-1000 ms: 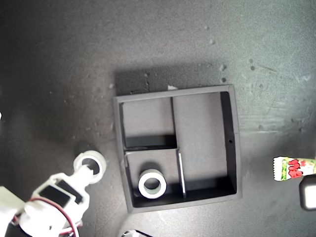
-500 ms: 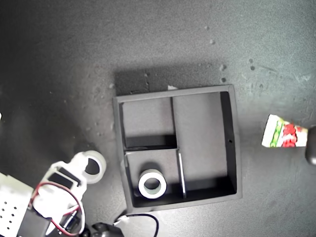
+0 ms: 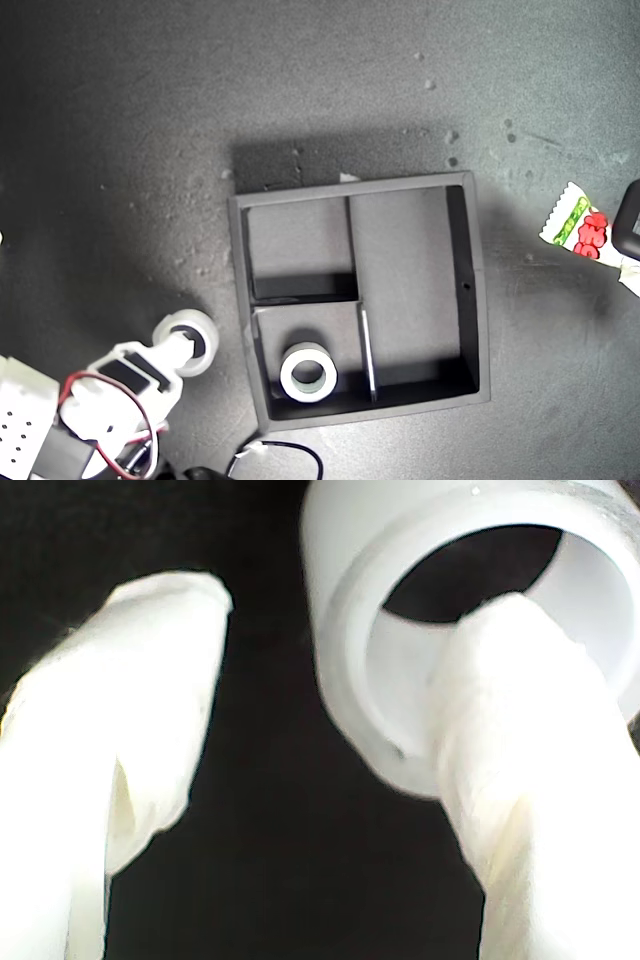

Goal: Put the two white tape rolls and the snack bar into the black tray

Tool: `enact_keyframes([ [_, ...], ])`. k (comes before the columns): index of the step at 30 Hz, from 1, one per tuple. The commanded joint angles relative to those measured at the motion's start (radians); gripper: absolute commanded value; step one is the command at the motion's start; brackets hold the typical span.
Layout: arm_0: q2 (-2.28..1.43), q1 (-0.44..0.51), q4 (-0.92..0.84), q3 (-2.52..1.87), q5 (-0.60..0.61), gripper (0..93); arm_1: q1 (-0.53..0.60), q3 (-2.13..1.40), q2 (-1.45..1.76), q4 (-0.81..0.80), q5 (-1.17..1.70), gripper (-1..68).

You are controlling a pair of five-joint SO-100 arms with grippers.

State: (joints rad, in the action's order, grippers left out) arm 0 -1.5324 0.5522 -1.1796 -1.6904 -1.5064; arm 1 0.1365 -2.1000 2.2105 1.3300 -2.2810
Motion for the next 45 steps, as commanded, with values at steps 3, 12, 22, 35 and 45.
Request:
enact_keyframes([
  [3,-0.032,0.009,0.029,-0.005,0.014,14.4,-0.023,0.015,0.025,-0.021,0.077,-0.6],
  [12,0.15,-0.037,0.114,-0.012,-0.028,8.2,-0.173,0.115,0.025,0.048,0.164,-0.6],
  [22,-0.123,-0.153,-0.06,-0.028,0.097,0.1,-0.353,0.376,-0.152,-0.132,0.811,-0.6],
  [35,-0.13,-0.476,-0.371,0.4,0.476,0.1,-0.265,0.426,-0.209,-0.14,0.73,-0.6],
  [45,0.181,-0.525,-0.571,0.808,0.578,0.1,-0.209,0.402,-0.195,-0.04,-0.011,-0.6],
])
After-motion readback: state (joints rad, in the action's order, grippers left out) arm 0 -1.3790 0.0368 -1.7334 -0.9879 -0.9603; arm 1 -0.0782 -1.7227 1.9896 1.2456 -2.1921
